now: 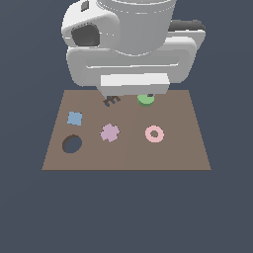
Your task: Insert a designated object into the corresponding slot on a board.
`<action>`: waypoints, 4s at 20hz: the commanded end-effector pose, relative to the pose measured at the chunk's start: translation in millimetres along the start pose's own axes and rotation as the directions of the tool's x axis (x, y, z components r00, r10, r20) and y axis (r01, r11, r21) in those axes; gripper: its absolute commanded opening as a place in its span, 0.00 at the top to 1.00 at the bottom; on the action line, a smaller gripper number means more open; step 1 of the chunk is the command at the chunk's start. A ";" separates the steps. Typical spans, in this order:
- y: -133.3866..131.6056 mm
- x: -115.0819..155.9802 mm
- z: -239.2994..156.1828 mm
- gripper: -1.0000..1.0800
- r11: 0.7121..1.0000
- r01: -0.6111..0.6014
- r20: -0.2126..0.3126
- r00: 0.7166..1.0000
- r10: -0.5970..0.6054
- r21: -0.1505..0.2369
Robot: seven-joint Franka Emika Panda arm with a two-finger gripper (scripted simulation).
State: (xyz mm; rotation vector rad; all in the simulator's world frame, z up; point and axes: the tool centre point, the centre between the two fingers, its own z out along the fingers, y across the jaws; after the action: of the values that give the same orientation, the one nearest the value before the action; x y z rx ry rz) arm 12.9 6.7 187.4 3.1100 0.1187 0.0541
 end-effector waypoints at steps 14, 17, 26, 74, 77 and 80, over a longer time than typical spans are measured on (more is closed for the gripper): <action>-11.9 -27.7 29.1 0.04 0.996 -0.086 0.009 0.996 0.086 0.004; -19.3 -42.0 44.5 0.04 0.991 -0.132 0.014 0.991 0.132 0.006; -50.1 -87.5 97.1 0.04 0.958 -0.285 0.031 0.958 0.285 0.011; -71.1 -117.0 150.5 1.00 0.943 -0.333 0.041 0.942 0.332 0.018; -66.1 -120.4 150.3 1.00 0.955 -0.297 0.041 0.954 0.296 0.020; -59.6 -124.4 150.2 1.00 0.968 -0.252 0.040 0.967 0.251 0.021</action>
State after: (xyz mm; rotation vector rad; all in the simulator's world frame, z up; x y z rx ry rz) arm -108.6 56.0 31.1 3.1263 -0.3156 0.0002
